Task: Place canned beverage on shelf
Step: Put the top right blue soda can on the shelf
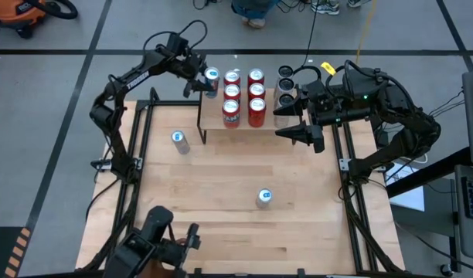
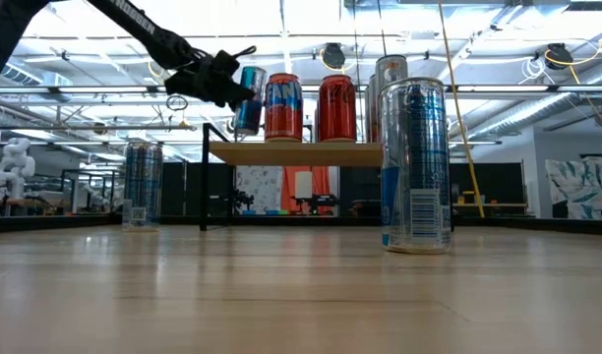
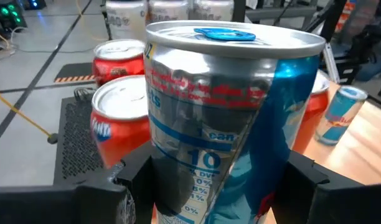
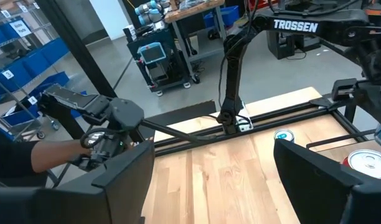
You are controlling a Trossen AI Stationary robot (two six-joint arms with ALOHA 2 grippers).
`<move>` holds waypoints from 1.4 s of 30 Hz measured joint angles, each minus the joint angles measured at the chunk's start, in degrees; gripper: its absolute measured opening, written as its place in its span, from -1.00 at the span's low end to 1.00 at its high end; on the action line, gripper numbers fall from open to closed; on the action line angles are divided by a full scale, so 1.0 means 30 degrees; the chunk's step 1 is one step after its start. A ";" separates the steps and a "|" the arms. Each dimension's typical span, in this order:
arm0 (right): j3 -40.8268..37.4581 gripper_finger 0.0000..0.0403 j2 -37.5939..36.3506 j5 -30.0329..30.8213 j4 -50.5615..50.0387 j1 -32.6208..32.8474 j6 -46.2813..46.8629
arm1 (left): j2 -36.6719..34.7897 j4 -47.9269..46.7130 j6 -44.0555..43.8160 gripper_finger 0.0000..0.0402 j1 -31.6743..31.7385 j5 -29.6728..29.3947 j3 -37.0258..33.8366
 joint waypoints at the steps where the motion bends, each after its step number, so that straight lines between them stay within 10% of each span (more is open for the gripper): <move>1: 0.0000 0.53 0.0000 0.0000 0.0000 0.0000 0.0007 | 0.0105 0.0203 -0.0126 0.13 -0.0002 -0.0006 0.0000; 42: 0.0000 0.53 0.0000 0.0051 -0.0300 -0.0015 -0.0049 | 0.0961 0.1176 -0.0757 0.13 0.0625 0.0897 -0.0007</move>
